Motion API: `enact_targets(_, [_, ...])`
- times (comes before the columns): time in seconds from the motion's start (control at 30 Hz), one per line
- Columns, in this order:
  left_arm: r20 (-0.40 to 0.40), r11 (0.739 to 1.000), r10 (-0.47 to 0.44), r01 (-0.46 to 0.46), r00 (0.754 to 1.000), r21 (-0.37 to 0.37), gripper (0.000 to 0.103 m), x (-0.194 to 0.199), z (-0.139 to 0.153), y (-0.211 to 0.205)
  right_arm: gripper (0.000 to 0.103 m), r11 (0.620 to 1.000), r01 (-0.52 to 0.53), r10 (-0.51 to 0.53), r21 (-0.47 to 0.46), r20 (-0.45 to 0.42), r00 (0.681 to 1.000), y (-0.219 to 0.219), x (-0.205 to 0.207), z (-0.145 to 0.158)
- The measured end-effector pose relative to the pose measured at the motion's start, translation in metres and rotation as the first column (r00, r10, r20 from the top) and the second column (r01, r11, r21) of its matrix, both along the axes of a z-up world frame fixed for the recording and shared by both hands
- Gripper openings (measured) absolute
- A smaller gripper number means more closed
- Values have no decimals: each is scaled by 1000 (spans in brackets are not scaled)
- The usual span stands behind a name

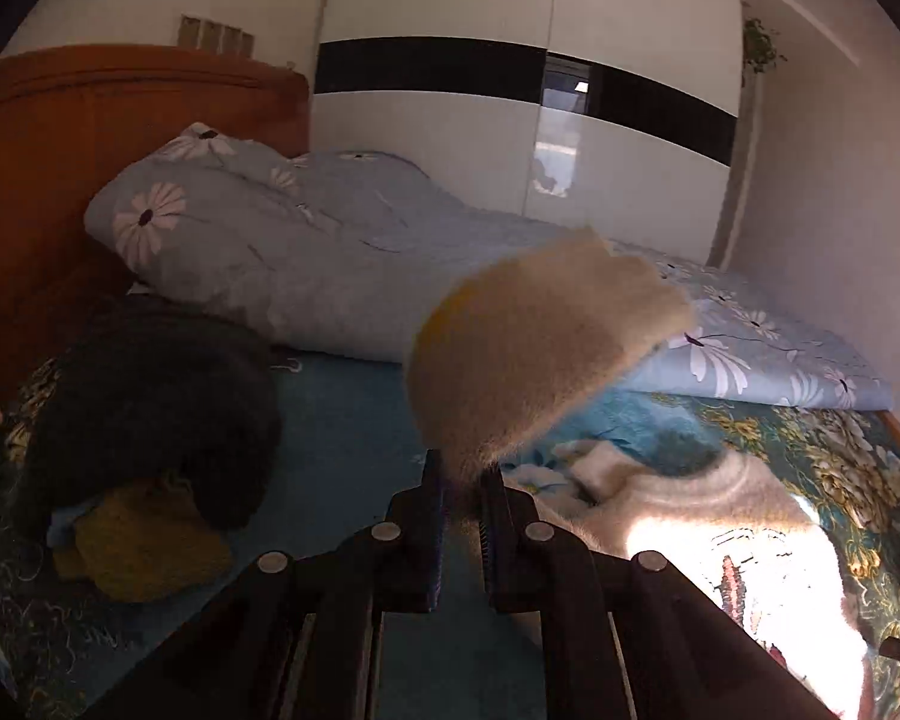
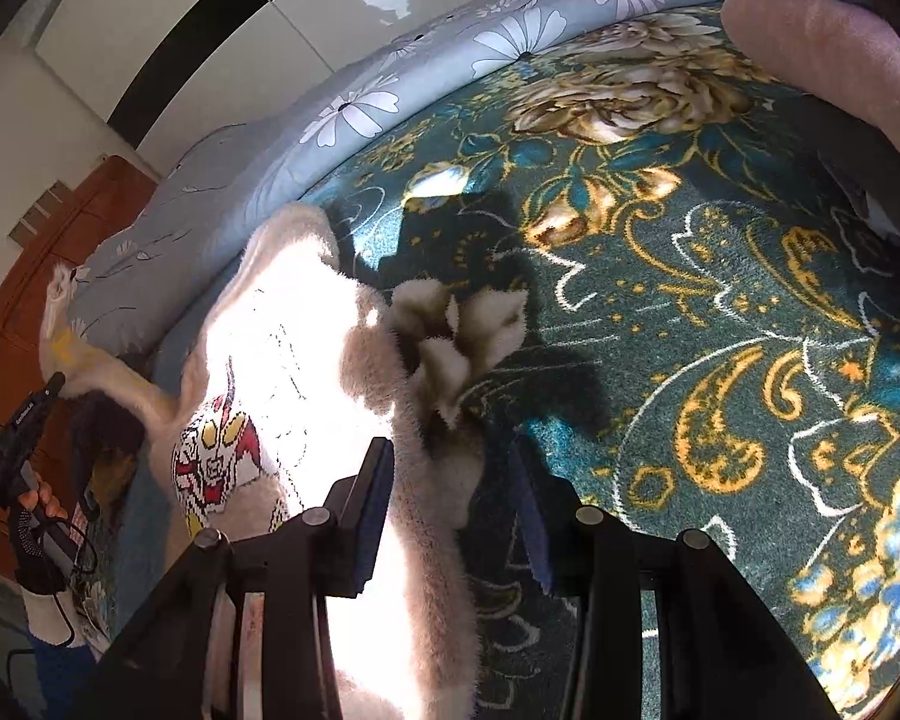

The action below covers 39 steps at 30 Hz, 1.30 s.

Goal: Fold clothes

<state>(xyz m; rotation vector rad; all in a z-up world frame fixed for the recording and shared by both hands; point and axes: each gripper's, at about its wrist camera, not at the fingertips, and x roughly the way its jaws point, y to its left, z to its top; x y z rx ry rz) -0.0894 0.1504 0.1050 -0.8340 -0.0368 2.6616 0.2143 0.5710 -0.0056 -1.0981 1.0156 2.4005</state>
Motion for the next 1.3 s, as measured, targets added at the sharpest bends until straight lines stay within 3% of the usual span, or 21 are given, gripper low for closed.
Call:
enact_targets(0.1, [33, 999, 40, -39, 999, -29, 11, -6, -18, -25, 41, 1000, -3, 3, -4, -4, 1000, -5, -1, 2])
enact_targets(0.33, [131, 992, 127, -125, 983, -22, 11, -17, -76, -61, 41, 1000, -13, 13, 0, 7, 1000, -13, -20, 10])
enact_targets(0.57, [255, 990, 134, -140, 958, 3, 11, -26, -124, -72, 41, 999, -39, 38, 29, 33, 999, -21, -41, 15])
enact_targets(0.73, [304, 990, 54, -90, 951, 105, 21, -18, -130, -77, 41, 996, -73, 71, 50, 40, 997, -27, -64, 19])
enact_targets(0.8, [314, 987, 36, -83, 949, 136, 43, -11, -130, -80, 41, 994, -96, 94, 58, 37, 995, -30, -78, 21])
enact_targets(0.9, [314, 976, 33, -97, 949, 193, 59, 4, -130, -87, 47, 992, -112, 110, 63, 45, 993, -31, -100, 18])
enact_targets(1.1, [272, 966, -13, -58, 962, 251, 65, 38, -126, -71, 56, 988, -136, 131, 77, 75, 989, -30, -144, 10])
enact_targets(1.23, [213, 962, -100, 39, 972, 270, 65, 53, -116, -44, 74, 985, -153, 144, 86, 94, 985, -30, -173, 5])
enact_targets(1.3, [203, 958, -144, 85, 969, 275, 65, 57, -114, -31, 74, 987, -140, 132, 84, 95, 987, -27, -175, 4])
